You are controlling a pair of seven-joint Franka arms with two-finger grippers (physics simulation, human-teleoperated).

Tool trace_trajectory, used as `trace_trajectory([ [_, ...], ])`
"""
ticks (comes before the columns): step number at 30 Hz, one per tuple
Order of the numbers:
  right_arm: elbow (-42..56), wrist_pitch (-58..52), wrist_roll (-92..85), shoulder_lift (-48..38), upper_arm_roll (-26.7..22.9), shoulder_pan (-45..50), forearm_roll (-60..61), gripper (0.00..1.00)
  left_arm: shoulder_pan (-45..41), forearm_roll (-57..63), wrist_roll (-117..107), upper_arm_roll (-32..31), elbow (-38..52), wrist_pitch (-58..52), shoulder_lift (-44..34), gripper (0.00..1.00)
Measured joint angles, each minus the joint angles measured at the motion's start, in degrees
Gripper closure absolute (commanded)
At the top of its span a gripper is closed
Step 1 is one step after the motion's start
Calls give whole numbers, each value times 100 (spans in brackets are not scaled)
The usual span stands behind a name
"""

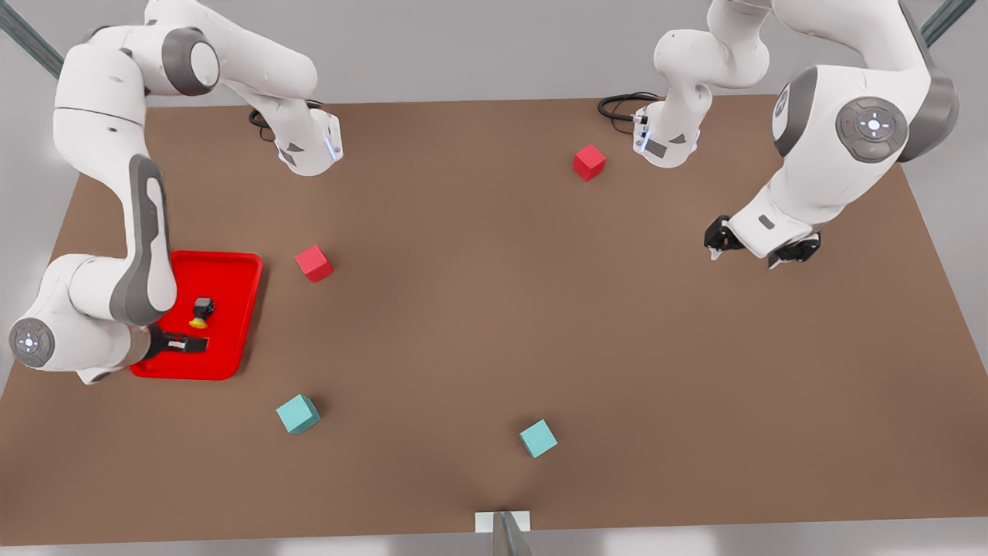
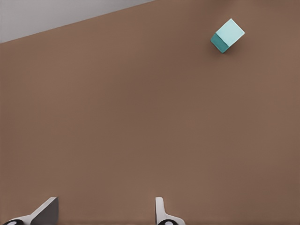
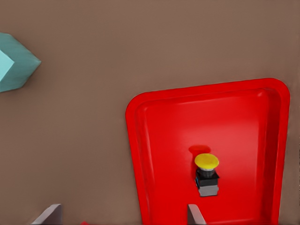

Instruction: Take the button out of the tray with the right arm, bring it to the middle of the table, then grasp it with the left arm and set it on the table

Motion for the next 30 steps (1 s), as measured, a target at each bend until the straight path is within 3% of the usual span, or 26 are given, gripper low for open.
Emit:
trace_trajectory([
  [4, -69, 531, -312, 557, 1, -324, -10, 0, -1, 0, -12, 0, -9, 27, 2, 0],
  [12, -1012, 2670, -1211, 649, 3, -386, -23, 0, 9, -6, -30, 0, -113, 75, -4, 0],
  [21, -1094, 3505, -1996, 630, -5, -412, -28, 0, 8, -8, -42, 0, -178, 93, -7, 0],
  [30, -3185, 3719, -2481, -1002, 12, -548, 2, 0, 7, -9, -49, 0, -237, 116, -18, 0],
])
